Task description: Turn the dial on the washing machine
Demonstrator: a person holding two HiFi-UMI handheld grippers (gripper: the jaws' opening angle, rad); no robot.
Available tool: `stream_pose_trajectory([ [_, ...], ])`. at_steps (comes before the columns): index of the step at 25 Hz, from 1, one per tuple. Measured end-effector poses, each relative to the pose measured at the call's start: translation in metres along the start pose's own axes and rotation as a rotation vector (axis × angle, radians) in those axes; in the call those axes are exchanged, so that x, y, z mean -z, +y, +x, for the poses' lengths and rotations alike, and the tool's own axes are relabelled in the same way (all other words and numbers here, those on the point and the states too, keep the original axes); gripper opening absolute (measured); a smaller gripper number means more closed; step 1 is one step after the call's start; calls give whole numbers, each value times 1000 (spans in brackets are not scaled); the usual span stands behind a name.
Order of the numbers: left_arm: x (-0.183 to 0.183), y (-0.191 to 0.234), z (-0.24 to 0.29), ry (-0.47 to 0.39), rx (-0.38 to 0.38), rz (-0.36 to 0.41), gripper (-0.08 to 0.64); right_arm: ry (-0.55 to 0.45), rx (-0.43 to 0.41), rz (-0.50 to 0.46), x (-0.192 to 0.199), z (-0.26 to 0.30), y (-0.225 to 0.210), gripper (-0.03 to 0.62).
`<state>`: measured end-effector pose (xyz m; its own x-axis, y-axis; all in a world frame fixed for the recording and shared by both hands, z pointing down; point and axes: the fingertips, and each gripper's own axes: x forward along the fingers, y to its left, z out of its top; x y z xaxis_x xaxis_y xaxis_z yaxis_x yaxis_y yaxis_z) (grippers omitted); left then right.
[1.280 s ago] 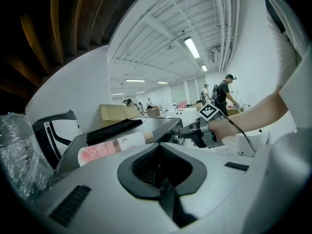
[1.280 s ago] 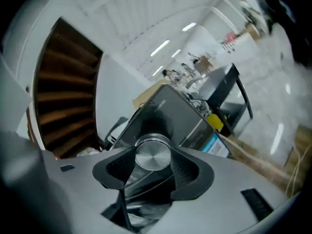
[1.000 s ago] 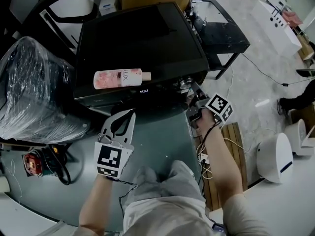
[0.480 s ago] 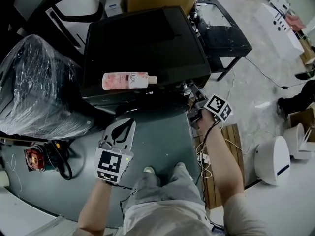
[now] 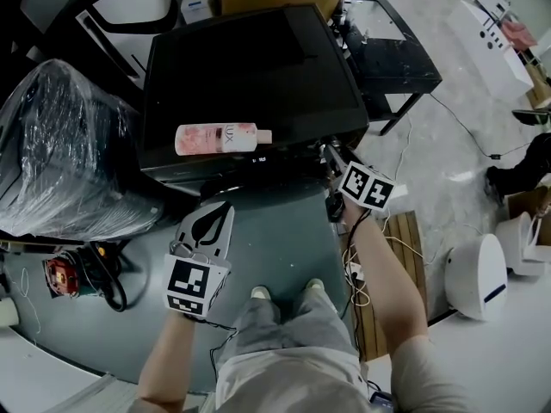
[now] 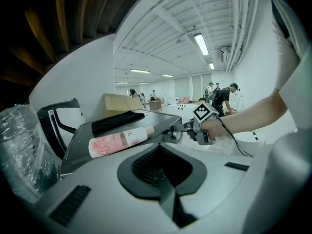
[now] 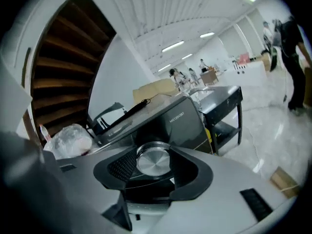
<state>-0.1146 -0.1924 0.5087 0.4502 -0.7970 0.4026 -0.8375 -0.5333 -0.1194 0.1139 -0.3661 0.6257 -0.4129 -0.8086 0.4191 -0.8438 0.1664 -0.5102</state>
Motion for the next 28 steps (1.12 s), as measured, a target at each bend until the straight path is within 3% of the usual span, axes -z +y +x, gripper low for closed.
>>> stream_pose_trajectory([
  [12,1,-4,0,5,27,5,19,27,115,-579,7,0,15,242],
  [16,3,-4,-4,9,32,9,19,41,131,-621,9,-1,17,242],
  [23,-8,0,-24,16,25,12,20,57,41,-615,-4,-34,49,244],
  [26,-24,6,-39,8,11,14,20,57,-8,-647,-15,-62,74,149],
  [28,-35,9,-51,-5,2,16,20,54,-38,-677,-24,-81,91,127],
])
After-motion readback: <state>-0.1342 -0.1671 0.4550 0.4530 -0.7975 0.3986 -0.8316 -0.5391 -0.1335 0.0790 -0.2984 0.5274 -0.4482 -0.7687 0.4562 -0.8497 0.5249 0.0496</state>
